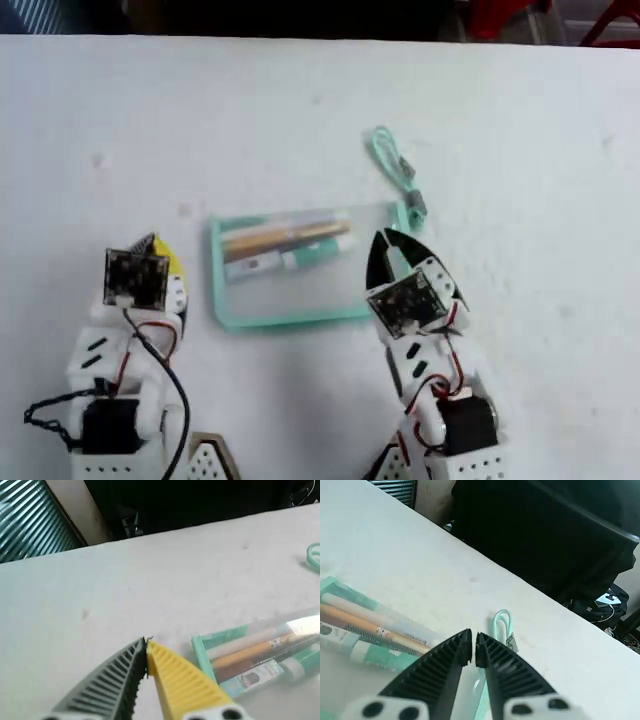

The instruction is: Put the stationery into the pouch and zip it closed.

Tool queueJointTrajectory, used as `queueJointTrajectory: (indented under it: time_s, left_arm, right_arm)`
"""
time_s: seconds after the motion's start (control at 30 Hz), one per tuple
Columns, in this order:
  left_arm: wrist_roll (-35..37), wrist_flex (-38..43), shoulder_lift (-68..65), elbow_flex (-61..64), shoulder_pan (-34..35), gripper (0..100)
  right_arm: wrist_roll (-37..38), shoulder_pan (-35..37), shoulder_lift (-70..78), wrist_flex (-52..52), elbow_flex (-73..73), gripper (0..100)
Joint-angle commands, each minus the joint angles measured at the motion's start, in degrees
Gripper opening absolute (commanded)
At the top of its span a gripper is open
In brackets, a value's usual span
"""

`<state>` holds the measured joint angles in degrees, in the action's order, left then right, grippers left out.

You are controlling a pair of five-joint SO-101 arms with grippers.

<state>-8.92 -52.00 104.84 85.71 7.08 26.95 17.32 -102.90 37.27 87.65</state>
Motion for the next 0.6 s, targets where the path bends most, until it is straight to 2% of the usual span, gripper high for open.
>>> queueJointTrajectory:
  time_s: [0.0, 0.1, 0.17, 0.33, 0.43, 0.5, 0.57]
  left_arm:
    - [0.70, 6.59, -0.13, 4.04, -0.75, 3]
    - [0.70, 11.78, -0.13, 8.70, -0.75, 3]
    - [0.62, 14.24, -0.13, 11.25, -0.75, 3]
    - [0.62, 13.36, -0.22, 11.25, -0.75, 3]
    - [0.62, 10.11, -0.22, 11.25, -0.31, 3]
    - [0.62, 4.57, -0.22, 11.25, -0.31, 3]
    - [0.62, -1.67, -0.22, 11.25, -0.31, 3]
  right_arm:
    - [0.53, 0.22, -0.48, -8.48, 5.27, 1.8]
    - [0.53, 0.04, -0.31, -13.67, 9.32, 1.8]
    - [0.53, -0.40, -0.22, -12.44, 9.14, 1.8]
    - [0.53, -0.75, -0.22, -6.46, 9.23, 1.8]
    - [0.44, -0.75, -0.22, -1.19, 9.23, 1.8]
    - [0.00, -0.75, -0.22, 3.56, 9.23, 1.8]
    - [-4.31, -0.75, -0.22, 7.78, 9.23, 1.8]
